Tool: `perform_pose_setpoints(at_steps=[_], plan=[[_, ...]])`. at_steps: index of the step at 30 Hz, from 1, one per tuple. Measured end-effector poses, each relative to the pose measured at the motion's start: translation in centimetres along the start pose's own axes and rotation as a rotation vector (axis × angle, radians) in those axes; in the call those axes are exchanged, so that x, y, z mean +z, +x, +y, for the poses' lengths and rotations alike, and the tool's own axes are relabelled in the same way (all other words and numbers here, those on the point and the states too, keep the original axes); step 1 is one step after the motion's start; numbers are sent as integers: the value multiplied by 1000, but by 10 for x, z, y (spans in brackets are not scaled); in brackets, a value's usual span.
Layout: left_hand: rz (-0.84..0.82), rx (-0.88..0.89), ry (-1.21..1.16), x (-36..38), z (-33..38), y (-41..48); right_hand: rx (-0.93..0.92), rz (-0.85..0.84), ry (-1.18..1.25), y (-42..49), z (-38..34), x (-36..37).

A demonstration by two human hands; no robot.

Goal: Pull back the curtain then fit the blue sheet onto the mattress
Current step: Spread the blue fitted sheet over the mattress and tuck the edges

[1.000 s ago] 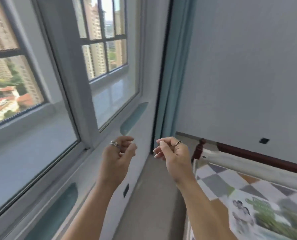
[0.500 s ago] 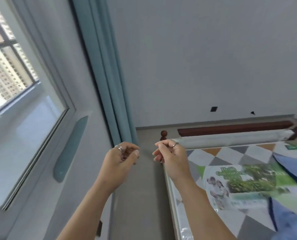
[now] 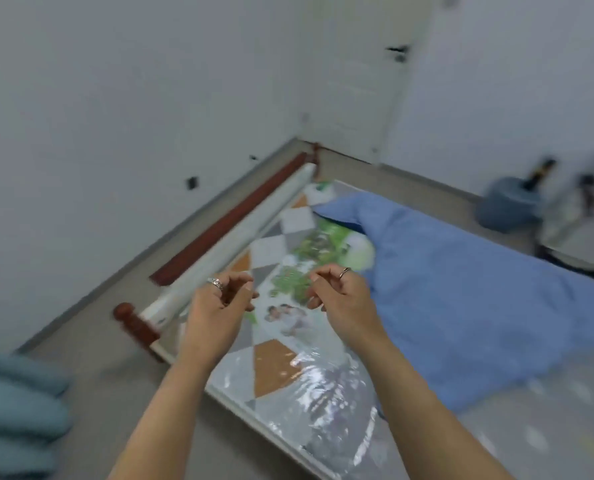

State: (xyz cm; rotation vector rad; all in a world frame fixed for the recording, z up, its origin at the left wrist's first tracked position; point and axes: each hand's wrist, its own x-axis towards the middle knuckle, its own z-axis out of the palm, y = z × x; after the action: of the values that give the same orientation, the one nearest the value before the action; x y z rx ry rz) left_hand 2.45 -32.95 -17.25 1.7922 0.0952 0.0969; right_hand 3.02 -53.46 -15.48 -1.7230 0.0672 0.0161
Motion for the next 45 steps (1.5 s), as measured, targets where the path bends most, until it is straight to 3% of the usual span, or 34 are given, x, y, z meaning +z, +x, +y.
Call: perform_pose_setpoints(at_steps=[4, 8, 15, 19, 25, 32, 40, 45], plan=[[-303, 73, -71, 86, 3, 38, 110, 375, -73, -38, 17, -71], [-605, 98, -128, 173, 22, 18, 197, 667, -86, -108, 20, -131], [-901, 171, -128, 275, 60, -61, 226, 982, 16, -219, 32, -199], [-948, 203, -63, 315, 70, -110, 247, 1015, 67, -265, 62, -243], [-851, 186, 7, 386, 68, -181, 262, 951, 88, -319, 108, -335], [-992, 132, 155, 488, 45, -262, 380, 984, 123, -360, 157, -437], [-971, 52, 198, 622, 10, -233, 496, 1052, 141, -328, 212, -541], [-959, -69, 236, 730, -24, -213, 602, 1010, 130, -291, 263, -605]])
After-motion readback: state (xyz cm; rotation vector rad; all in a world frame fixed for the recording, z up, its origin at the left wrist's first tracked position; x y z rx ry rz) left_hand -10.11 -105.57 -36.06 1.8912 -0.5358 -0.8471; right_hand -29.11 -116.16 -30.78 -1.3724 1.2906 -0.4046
